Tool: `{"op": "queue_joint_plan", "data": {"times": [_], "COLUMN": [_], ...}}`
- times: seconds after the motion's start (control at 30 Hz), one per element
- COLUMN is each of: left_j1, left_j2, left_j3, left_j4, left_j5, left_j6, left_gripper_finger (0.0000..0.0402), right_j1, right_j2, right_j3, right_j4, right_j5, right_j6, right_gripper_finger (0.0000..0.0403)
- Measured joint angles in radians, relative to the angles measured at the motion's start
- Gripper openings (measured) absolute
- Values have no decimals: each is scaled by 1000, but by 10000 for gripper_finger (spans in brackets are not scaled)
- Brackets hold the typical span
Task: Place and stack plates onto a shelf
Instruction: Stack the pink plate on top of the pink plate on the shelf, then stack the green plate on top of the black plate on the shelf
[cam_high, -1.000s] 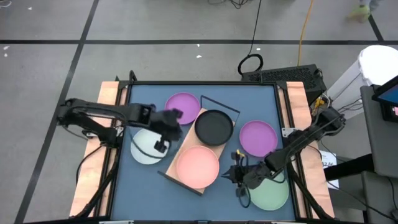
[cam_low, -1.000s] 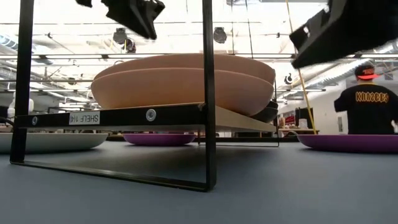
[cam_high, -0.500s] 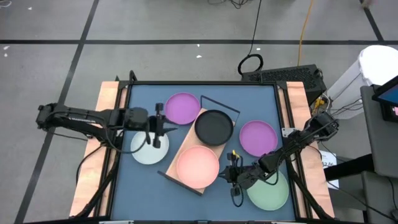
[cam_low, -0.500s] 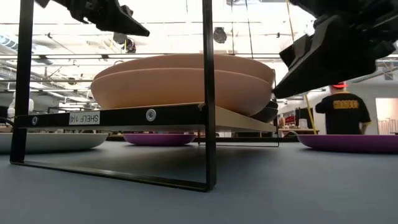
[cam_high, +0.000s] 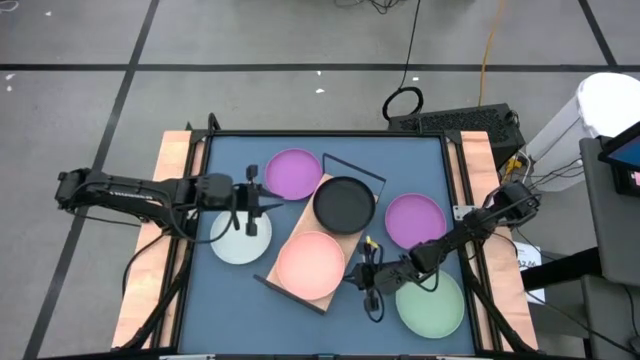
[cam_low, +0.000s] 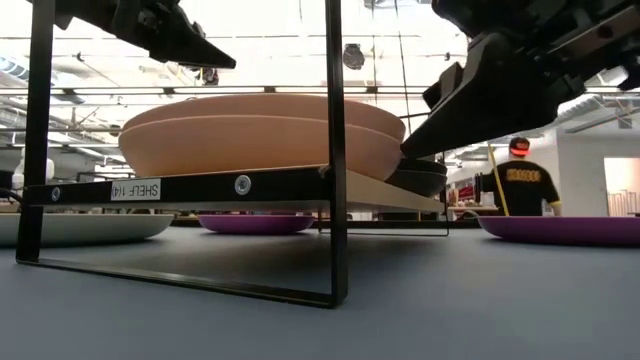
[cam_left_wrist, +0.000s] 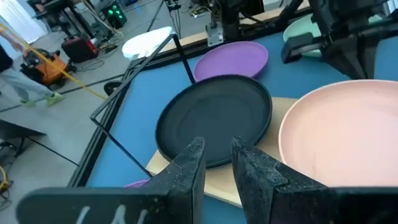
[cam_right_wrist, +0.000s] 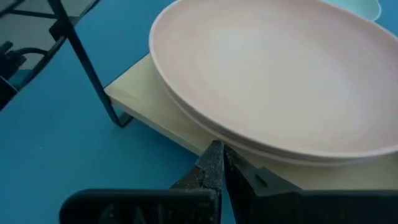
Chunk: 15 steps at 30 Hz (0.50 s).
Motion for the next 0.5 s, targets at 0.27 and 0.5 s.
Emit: {"op": "queue_joint_plan", "data": {"times": [0.27,0.5], "left_j1": [-2,-23], "left_j2": [-2,-2], "left_j3": [0,0], "left_j4": [-63,-69], "left_j5": [1,1], "left_j6": [-71,-103], "left_gripper_finger": [85,86], "right_j1": [-6,7], "right_j2": [-30,-166], "right_j3": [0,0], "right_j4": [-61,-248], "right_j5": [-27,-26], "right_j6": [-6,49], "right_gripper_finger": [0,0]}}
